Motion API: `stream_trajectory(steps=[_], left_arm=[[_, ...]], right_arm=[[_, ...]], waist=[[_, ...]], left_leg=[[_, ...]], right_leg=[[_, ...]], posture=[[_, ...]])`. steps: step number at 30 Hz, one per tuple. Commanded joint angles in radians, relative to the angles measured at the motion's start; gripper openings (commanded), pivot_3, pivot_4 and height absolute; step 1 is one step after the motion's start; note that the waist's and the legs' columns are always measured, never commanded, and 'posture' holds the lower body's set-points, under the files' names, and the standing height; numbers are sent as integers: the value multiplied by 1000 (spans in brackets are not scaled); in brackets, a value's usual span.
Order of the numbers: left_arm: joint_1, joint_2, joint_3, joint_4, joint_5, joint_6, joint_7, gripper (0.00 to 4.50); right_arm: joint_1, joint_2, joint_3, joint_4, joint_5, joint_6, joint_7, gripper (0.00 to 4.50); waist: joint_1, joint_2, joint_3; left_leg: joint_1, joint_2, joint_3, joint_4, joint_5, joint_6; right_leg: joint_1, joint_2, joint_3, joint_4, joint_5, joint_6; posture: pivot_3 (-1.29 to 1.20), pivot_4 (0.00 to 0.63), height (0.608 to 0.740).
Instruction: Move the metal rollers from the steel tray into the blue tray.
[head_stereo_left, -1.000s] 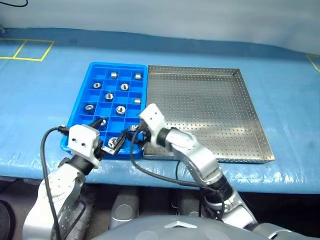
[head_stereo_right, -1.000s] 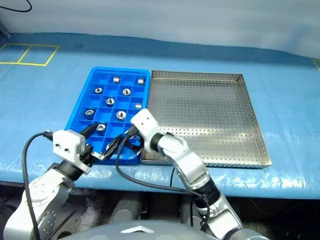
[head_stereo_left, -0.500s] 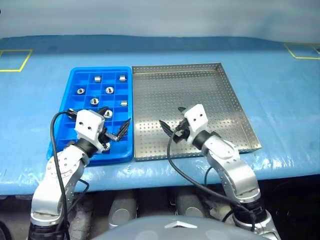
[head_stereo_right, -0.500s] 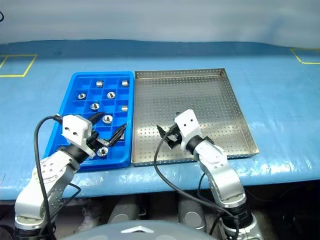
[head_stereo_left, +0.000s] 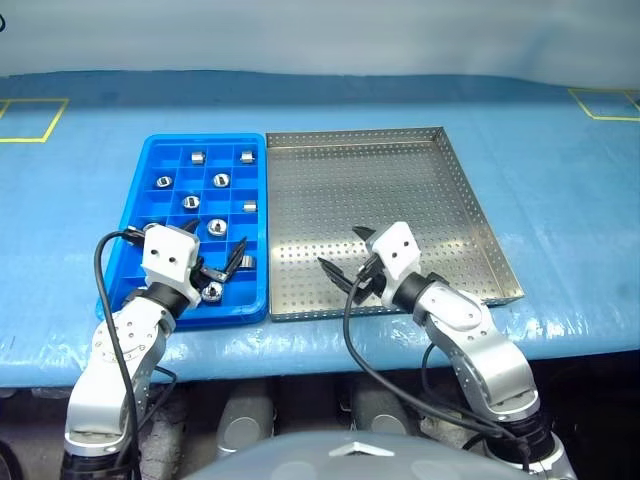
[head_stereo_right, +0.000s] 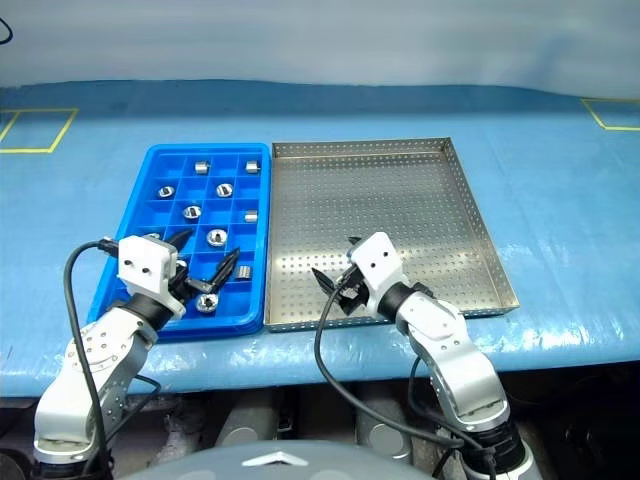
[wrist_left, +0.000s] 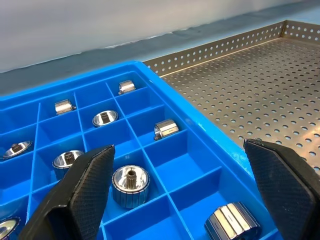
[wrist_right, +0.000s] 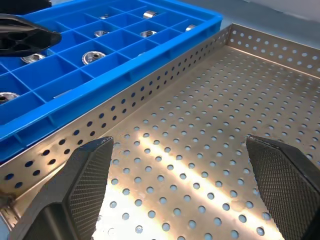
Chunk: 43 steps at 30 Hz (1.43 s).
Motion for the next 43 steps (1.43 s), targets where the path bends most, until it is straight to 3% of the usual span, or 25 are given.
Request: stream_trajectory(steps=[1, 43], left_arm=[[-9, -5, 11, -2, 17, -24, 14, 4500], [8, -19, 11, -14, 20, -24, 12, 4500]], right_arm=[[-9, 1, 16, -13, -3, -25, -4, 4459], [-46, -7, 44, 19, 2, -39, 22, 4459]], waist=[[0, 0, 0], [12, 0, 0]], left_leg=[[0, 0, 0, 0, 0, 0], [1, 0, -1, 2, 0, 0]], right_leg=[[0, 0, 0, 0, 0, 0], [2, 0, 0, 1, 0, 0]], posture=[[-51, 150, 740], [-2, 150, 740]])
